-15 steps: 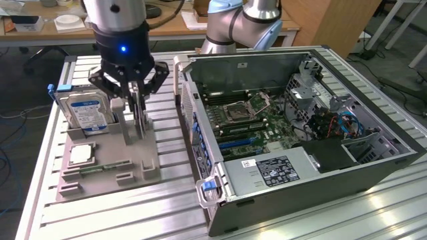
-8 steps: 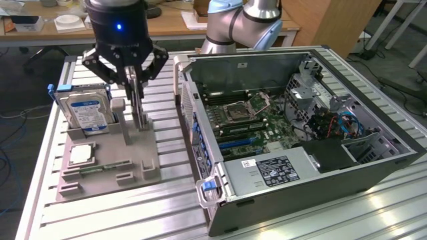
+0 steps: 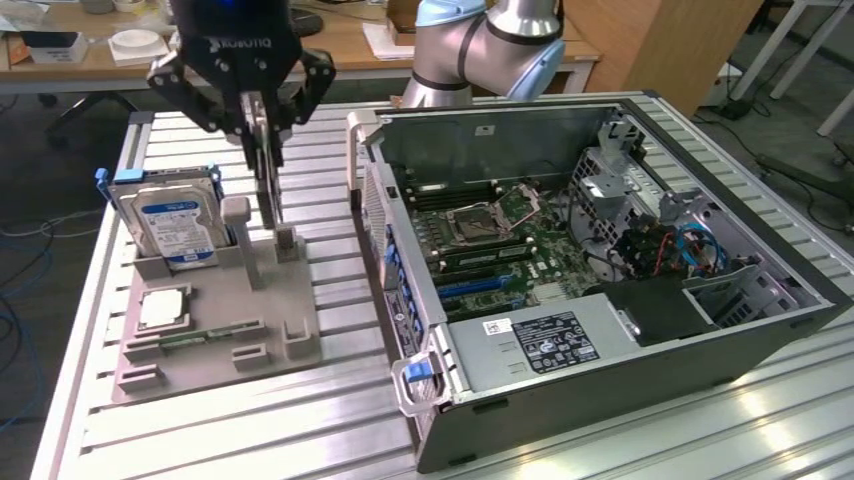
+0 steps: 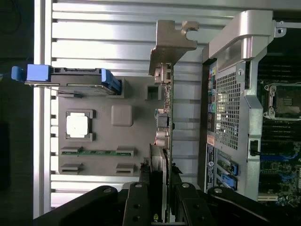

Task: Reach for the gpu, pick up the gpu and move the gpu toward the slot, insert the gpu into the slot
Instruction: 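Pick up the gpu and move the gpu toward the slot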

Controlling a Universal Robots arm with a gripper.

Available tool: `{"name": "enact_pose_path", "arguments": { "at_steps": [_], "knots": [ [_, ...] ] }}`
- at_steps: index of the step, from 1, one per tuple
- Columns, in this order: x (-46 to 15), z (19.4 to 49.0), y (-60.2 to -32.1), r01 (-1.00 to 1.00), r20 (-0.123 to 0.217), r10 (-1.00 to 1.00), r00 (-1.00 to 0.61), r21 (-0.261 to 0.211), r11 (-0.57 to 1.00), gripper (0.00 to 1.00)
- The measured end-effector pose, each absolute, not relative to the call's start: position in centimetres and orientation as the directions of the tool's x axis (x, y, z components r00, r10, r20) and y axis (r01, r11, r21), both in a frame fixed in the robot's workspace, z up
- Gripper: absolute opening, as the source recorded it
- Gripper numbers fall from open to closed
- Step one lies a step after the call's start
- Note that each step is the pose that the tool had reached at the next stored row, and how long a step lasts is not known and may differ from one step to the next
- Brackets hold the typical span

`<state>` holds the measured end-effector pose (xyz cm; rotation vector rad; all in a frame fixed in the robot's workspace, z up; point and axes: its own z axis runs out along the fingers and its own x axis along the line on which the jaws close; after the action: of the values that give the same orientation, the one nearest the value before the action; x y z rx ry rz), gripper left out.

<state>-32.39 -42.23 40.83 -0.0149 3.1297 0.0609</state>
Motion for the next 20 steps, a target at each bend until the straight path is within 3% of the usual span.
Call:
{"name": "enact_pose_path", "arguments": {
  "at_steps": [3, 13, 20],
  "knots": [
    [-32.4, 42.1, -42.2, -0.010, -0.011, -0.009, -1.000, 0.039, 0.999, 0.26],
    [-31.5, 42.1, -42.2, -0.010, -0.011, -0.009, -1.000, 0.039, 0.999, 0.26],
    [-31.0, 42.1, -42.2, -0.010, -0.011, -0.010, -1.000, 0.000, 1.000, 0.26]
  ]
}}
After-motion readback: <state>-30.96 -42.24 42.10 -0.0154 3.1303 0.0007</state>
